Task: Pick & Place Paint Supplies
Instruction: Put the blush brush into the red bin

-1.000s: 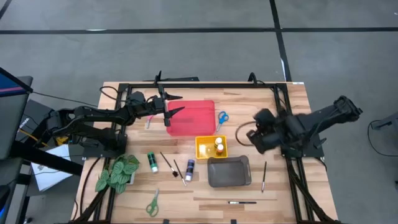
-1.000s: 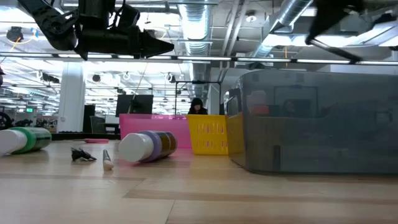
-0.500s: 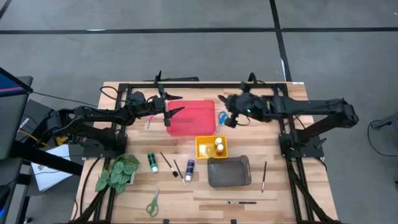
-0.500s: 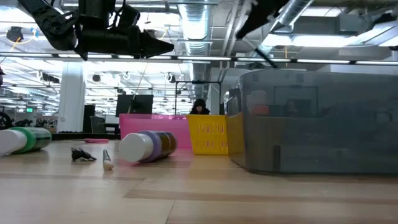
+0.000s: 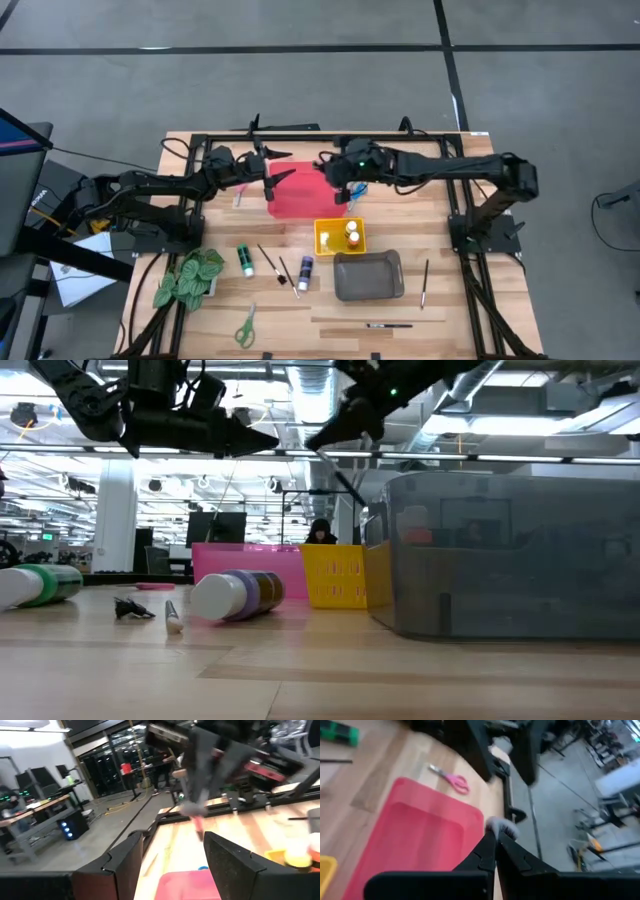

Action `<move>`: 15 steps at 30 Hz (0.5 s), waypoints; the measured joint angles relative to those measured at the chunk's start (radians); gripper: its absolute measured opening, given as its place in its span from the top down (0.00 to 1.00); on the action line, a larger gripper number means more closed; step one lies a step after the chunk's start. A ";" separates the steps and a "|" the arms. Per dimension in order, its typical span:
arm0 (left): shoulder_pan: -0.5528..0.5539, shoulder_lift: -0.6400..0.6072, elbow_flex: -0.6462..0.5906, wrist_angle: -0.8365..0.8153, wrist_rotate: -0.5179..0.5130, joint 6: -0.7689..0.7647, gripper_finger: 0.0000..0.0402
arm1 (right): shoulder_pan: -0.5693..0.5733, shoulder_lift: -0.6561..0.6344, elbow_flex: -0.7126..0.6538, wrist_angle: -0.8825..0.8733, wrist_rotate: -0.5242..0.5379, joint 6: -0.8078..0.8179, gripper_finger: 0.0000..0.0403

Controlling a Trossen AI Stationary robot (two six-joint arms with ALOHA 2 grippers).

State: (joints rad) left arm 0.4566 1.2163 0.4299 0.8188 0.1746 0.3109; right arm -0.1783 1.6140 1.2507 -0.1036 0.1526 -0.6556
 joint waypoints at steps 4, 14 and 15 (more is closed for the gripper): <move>0.003 0.000 0.000 -0.033 -0.075 0.026 0.49 | 0.000 0.046 0.000 0.041 -0.061 -0.005 1.00; 0.003 0.000 0.000 -0.060 -0.270 0.078 0.49 | 0.009 0.196 0.001 0.175 -0.074 -0.026 1.00; 0.003 0.000 0.000 -0.059 -0.305 0.090 0.49 | 0.005 0.211 0.001 0.184 -0.073 -0.026 1.00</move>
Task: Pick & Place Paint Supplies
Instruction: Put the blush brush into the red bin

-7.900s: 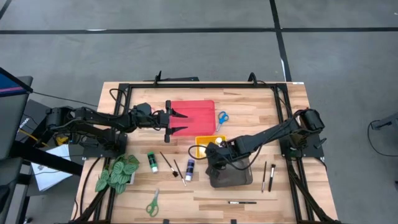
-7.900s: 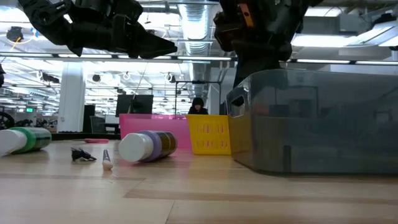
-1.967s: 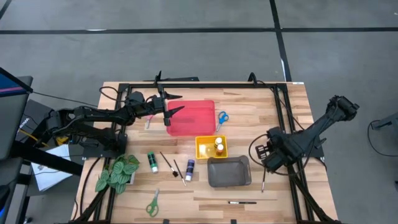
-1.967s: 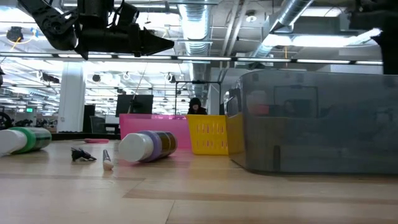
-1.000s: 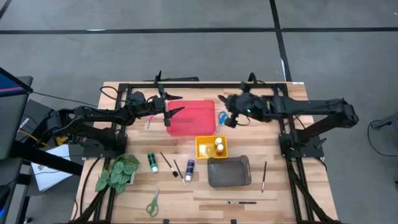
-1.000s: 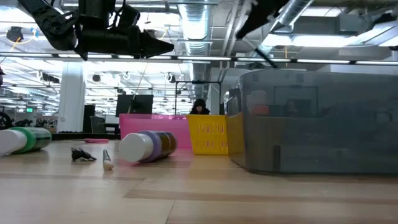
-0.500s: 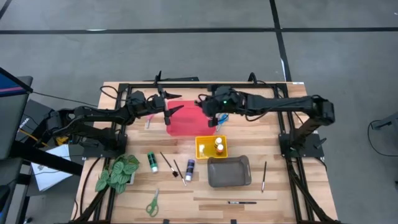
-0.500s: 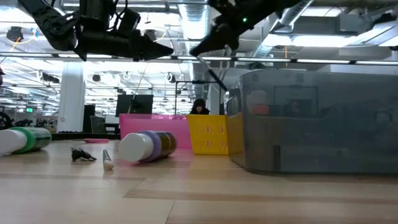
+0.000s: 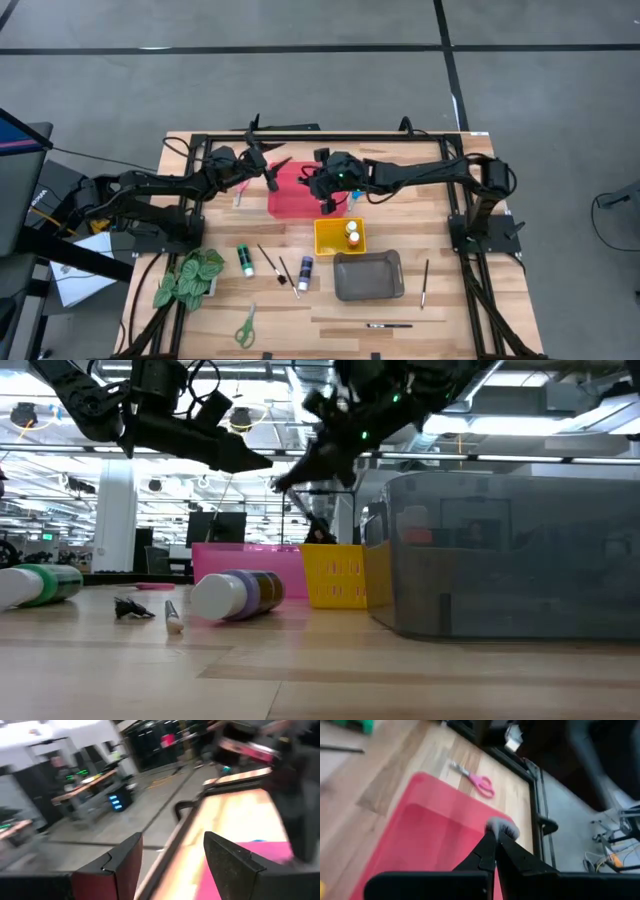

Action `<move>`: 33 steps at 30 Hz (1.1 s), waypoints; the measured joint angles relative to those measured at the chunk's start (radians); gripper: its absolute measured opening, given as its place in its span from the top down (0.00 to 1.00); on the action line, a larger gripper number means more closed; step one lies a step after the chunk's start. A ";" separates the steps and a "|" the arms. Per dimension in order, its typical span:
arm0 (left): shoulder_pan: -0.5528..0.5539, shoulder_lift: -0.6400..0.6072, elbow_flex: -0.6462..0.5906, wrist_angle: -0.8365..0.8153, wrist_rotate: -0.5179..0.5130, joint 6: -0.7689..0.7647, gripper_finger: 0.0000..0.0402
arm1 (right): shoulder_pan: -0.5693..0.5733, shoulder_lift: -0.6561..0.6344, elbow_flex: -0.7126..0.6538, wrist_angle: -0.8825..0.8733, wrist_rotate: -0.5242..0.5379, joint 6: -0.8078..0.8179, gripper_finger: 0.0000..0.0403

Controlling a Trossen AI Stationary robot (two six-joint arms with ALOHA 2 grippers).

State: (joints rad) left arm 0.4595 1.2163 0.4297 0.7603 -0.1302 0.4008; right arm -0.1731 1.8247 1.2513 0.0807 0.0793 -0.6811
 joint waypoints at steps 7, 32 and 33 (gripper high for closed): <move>0.000 0.000 0.000 -0.013 -0.066 0.014 0.49 | -0.024 0.047 0.000 0.027 0.003 0.024 1.00; 0.000 0.000 0.000 -0.013 -0.066 0.014 0.49 | -0.030 0.046 0.001 0.024 0.025 0.118 0.99; 0.000 0.000 0.000 -0.013 -0.066 0.014 0.49 | -0.030 0.046 0.001 0.024 0.036 0.128 0.98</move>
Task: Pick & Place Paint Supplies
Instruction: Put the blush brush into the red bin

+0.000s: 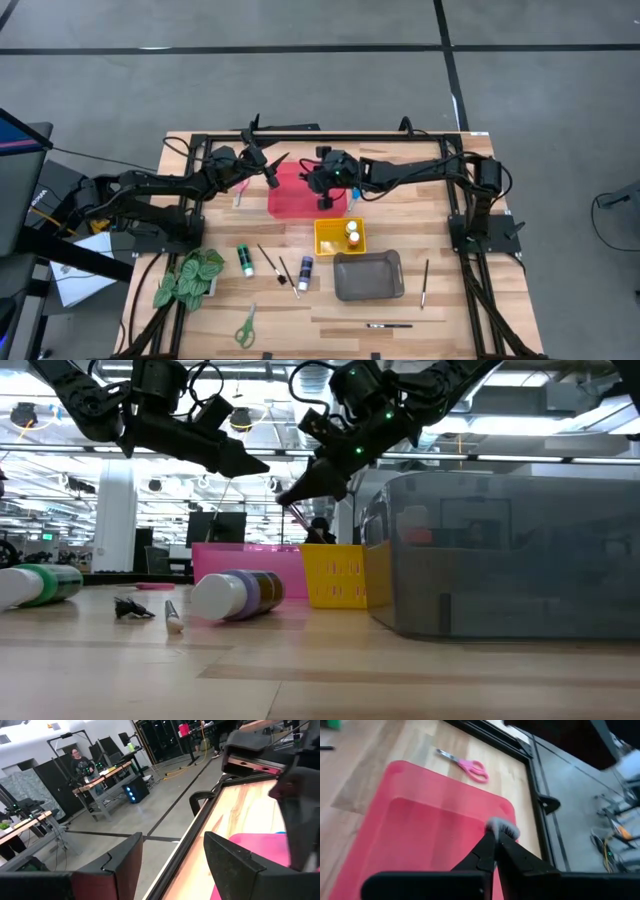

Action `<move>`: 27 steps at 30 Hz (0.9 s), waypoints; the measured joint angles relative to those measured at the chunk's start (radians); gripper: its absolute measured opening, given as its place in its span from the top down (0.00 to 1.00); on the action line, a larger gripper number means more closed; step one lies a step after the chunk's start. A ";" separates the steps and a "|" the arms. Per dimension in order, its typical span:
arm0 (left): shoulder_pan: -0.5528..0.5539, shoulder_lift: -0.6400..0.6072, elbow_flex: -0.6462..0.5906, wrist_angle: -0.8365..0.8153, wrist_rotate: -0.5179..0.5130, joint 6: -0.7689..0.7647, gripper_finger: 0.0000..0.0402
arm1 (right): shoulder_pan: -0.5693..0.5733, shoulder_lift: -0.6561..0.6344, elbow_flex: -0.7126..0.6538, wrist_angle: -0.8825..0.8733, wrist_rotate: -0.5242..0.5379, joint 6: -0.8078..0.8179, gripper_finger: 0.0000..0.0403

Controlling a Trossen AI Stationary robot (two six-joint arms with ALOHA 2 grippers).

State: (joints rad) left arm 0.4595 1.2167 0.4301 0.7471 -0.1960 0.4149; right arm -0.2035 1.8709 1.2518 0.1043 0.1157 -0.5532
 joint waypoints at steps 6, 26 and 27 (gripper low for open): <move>0.000 0.000 0.000 0.000 0.010 0.000 0.49 | 0.006 0.000 0.000 -0.001 0.048 0.008 0.93; 0.000 0.000 0.000 0.000 0.010 0.000 0.49 | 0.006 -0.001 0.000 -0.017 0.050 0.144 0.91; 0.000 0.000 0.000 0.000 0.010 0.000 0.49 | 0.006 -0.001 0.000 -0.018 0.050 0.147 0.91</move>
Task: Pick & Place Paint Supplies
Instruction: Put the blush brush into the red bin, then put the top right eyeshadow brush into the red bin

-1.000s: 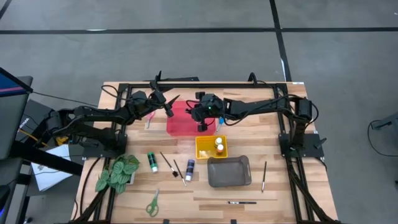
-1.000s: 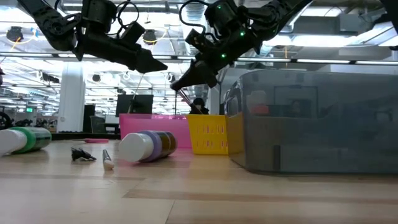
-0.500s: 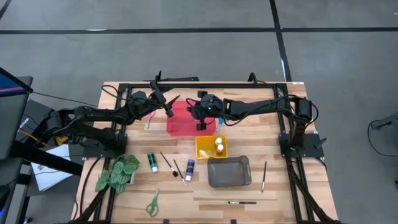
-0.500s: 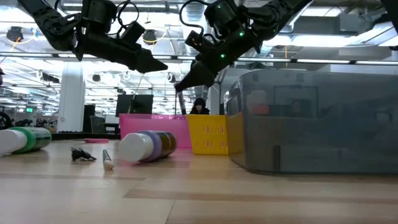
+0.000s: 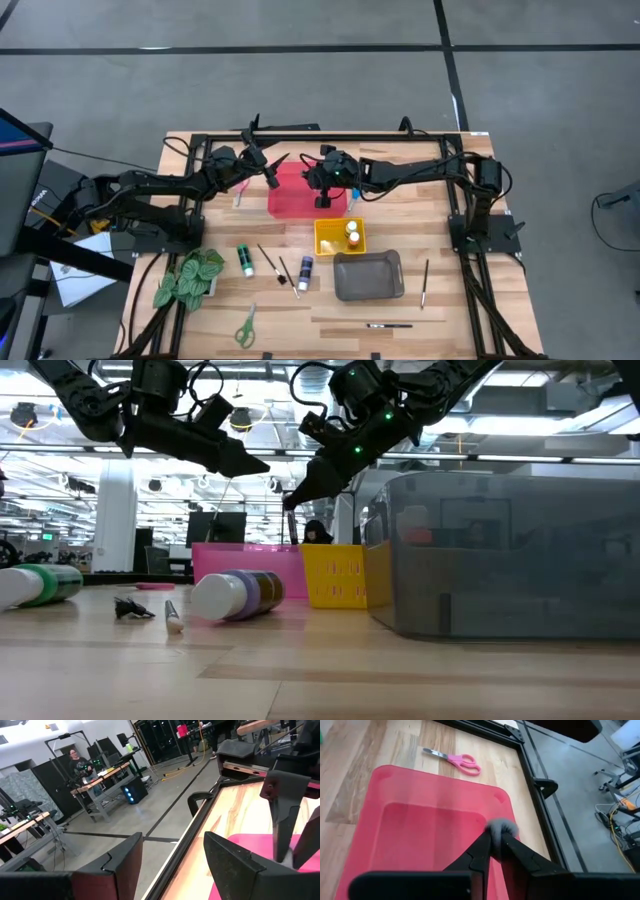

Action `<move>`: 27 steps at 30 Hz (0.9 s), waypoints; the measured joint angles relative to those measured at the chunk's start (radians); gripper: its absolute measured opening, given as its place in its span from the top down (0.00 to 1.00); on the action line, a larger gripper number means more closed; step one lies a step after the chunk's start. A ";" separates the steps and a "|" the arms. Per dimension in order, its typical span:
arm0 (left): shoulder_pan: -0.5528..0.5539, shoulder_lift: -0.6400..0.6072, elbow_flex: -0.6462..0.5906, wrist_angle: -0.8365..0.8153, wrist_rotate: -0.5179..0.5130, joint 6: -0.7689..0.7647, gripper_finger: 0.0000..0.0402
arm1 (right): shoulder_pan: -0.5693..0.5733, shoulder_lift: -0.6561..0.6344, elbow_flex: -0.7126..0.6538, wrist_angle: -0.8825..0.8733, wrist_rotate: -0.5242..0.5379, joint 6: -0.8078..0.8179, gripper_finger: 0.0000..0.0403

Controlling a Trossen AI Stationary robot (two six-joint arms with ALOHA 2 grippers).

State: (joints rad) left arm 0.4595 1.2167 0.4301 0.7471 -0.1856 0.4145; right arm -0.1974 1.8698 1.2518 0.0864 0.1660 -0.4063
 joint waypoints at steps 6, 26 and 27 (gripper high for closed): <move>0.000 0.000 0.000 0.000 0.000 0.000 0.49 | 0.000 0.000 0.000 -0.009 -0.004 0.022 0.91; 0.000 0.000 0.000 0.000 0.000 0.000 0.49 | -0.001 -0.001 0.000 -0.049 0.003 0.059 0.55; 0.000 0.000 0.000 0.000 0.000 0.000 0.49 | -0.001 -0.001 0.000 -0.049 0.015 0.059 0.54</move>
State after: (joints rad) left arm 0.4595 1.2165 0.4301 0.7471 -0.1852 0.4145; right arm -0.1986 1.8690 1.2518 0.0373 0.1807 -0.3471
